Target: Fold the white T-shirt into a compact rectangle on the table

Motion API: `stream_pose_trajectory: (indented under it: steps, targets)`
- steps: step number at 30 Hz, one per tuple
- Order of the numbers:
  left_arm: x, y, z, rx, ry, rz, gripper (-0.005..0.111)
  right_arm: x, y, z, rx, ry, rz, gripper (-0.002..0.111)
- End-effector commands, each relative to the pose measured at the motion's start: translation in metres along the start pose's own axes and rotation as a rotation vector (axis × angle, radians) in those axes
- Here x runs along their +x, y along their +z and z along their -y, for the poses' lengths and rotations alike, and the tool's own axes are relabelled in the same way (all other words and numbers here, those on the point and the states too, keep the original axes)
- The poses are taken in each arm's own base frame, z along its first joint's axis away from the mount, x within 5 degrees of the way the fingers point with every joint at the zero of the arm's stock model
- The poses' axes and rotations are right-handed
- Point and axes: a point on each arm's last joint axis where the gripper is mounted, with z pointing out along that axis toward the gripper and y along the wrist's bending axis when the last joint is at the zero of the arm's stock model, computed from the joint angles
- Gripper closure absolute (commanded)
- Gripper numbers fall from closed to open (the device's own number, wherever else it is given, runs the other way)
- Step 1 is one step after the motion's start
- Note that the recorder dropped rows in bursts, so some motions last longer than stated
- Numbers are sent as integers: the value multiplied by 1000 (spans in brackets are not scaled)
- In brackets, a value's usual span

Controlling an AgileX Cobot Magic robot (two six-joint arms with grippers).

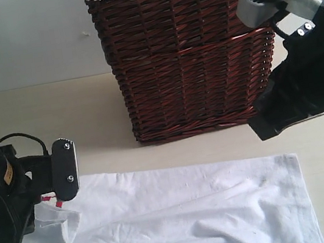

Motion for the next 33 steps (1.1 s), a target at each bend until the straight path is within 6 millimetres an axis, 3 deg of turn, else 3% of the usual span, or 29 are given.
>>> stream_pose_trajectory:
  steps: [1,5,9,16,21,24,29,33]
  targets:
    - [-1,6,3,-32,-3,55,105,3,-1,0,-3,-7,-10,108]
    - [2,17,2,-143,116,70,83,3,-1,0,-3,-7,-10,108]
    - [1,28,-4,-169,118,110,77,3,-1,0,-4,-6,-10,108]
    - [-2,50,-19,-201,120,166,79,3,-1,0,-5,-8,-10,108]
    - [-3,55,-18,-196,174,151,106,2,-1,-1,-7,-7,-6,108]
    - [-3,54,-20,-199,169,153,107,2,-1,-1,-7,-7,-6,108]
    - [-2,44,-21,-225,106,180,107,2,-1,-1,-8,-6,-6,108]
    - [2,16,-23,-288,-16,257,107,2,-1,-1,-8,-6,-6,108]
